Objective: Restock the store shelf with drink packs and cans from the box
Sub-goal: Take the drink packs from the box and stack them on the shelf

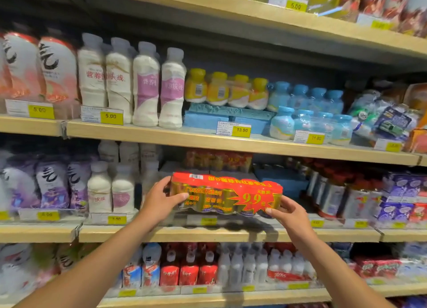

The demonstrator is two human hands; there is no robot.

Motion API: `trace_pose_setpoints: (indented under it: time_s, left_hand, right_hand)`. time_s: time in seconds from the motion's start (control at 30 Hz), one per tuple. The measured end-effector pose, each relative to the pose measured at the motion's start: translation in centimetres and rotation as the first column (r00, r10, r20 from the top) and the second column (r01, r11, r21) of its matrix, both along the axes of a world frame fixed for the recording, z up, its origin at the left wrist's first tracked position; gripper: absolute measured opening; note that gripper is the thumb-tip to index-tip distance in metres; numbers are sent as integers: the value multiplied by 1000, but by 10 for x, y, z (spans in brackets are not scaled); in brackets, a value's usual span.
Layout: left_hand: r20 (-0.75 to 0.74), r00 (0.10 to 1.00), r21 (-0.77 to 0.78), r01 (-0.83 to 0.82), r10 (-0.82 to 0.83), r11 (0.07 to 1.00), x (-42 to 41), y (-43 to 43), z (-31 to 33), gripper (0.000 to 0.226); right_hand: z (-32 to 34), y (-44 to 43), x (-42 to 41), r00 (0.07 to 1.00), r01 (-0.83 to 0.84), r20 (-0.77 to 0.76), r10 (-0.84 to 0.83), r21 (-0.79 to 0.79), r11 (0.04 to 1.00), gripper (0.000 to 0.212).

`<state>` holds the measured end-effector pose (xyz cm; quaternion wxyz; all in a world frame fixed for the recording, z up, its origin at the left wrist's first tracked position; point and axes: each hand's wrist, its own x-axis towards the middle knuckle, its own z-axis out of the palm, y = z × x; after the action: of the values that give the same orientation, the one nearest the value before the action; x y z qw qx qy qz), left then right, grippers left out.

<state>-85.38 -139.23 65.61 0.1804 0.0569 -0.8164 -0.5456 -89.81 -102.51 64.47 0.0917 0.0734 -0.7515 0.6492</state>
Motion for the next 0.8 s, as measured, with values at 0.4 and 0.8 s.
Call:
trace_pose_setpoints:
  time_s: [0.4,0.8]
  left_hand:
    - [43,990,-142,-130,138,981,-129,22,20,81]
    - [-72,975,-187,-219,209,958,-172,28,22,53]
  right_hand:
    - [27,12,-144,998,58,-24,-56,93,994,39]
    - [23,-18,-223,996,-29,-74,47,232,972,38]
